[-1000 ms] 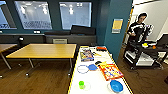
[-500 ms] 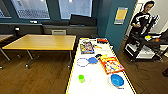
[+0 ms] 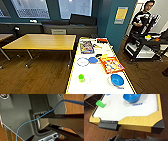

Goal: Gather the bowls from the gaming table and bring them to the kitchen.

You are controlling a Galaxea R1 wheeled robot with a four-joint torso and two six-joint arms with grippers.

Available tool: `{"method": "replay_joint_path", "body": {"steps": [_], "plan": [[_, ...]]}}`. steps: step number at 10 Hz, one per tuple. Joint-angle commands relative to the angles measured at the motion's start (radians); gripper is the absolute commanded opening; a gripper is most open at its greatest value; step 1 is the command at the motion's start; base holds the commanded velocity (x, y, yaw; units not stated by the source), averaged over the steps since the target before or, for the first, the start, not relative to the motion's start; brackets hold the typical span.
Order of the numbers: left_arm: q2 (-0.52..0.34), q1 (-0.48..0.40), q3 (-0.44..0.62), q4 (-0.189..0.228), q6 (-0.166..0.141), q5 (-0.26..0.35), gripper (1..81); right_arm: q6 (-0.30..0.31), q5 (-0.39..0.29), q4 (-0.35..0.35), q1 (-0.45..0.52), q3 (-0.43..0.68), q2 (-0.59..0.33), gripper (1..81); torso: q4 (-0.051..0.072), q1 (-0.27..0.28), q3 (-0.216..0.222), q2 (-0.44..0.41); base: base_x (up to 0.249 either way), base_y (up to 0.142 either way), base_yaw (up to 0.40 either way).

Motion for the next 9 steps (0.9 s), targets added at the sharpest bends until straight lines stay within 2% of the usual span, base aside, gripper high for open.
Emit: {"method": "replay_joint_path", "body": {"steps": [1,6,7,8,9], "plan": [[0.011,-0.028,0.007,-0.009,0.002,0.054,81.1,0.051,-0.276,0.010,0.293,0.005,-0.113,81.1,0.000,0.000,0.000,0.000,0.000,0.000,0.000],[0.013,-0.030,0.007,-0.009,-0.001,0.045,81.1,0.082,-0.287,0.017,0.417,-0.109,-0.004,81.1,0.000,0.000,0.000,0.000,0.000,0.000,0.000],[0.014,-0.032,0.007,-0.009,-0.001,0.047,81.1,0.091,-0.331,0.030,0.477,-0.122,0.011,81.1,0.000,0.001,0.000,0.000,0.000,0.000,0.000],[0.016,-0.035,0.007,-0.009,-0.001,0.045,81.1,0.111,-0.396,0.068,0.540,-0.142,0.030,81.1,0.000,0.001,-0.001,0.000,0.000,0.000,0.000],[0.017,-0.036,0.007,-0.009,-0.001,0.045,81.1,0.132,-0.419,0.132,0.577,-0.174,0.050,81.1,0.000,0.001,-0.001,0.001,0.000,0.000,0.000]]}}
